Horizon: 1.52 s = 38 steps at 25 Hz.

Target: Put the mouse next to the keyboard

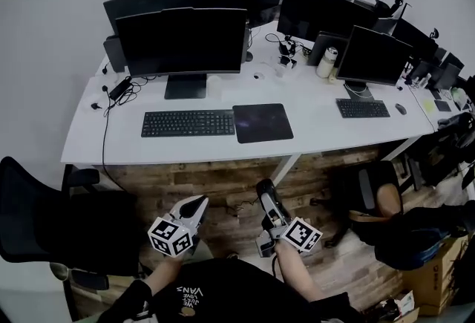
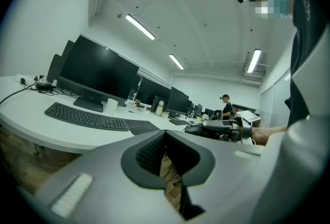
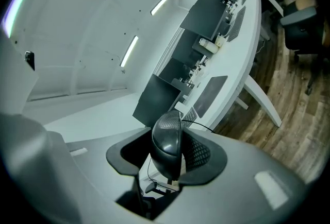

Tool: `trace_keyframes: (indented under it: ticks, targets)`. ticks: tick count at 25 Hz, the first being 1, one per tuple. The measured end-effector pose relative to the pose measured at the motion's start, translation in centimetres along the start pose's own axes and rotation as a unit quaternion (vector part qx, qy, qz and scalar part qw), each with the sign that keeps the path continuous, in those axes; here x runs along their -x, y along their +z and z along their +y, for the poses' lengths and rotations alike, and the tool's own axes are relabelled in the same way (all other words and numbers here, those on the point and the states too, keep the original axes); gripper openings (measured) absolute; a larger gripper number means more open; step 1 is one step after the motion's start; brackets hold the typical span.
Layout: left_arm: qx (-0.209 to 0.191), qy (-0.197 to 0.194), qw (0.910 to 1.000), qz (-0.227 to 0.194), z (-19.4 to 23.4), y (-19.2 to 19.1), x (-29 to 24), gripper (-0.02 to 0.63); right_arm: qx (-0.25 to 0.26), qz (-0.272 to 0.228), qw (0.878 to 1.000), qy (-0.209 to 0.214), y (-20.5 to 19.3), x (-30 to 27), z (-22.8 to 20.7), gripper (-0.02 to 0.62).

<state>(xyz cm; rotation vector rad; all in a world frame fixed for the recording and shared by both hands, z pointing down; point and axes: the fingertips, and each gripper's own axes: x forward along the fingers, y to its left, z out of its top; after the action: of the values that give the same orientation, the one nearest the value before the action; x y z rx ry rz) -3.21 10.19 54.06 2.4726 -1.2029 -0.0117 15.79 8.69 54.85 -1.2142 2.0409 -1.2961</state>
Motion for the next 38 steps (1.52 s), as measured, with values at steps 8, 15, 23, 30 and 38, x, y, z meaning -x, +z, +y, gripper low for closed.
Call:
trace_keyframes:
  ticks: [8, 15, 23, 30, 38]
  targets:
    - [0.004, -0.015, 0.9999, 0.000, 3.5, 1.8, -4.1, 0.002, -0.001, -0.009, 1.000, -0.013, 1.7, -4.6, -1.2, 0.181]
    - [0.001, -0.045, 0.9990, 0.007, 8.2, 4.6, -8.7, 0.000, 0.002, -0.041, 0.999, -0.016, 4.4, -10.0, -1.0, 0.181]
    - [0.006, -0.068, 0.9975, 0.021, 13.6, 6.2, -12.5, 0.000, 0.001, -0.068, 0.997, -0.036, 5.8, -15.5, -1.9, 0.181]
    - [-0.002, -0.094, 0.9950, 0.034, 16.9, 7.8, -15.8, 0.001, -0.007, -0.095, 0.993, -0.071, 7.1, -19.1, -3.6, 0.181]
    - [-0.011, -0.113, 0.9923, 0.050, 19.4, 8.8, -18.8, 0.001, -0.008, -0.125, 0.989, -0.079, 9.0, -21.6, -4.5, 0.181]
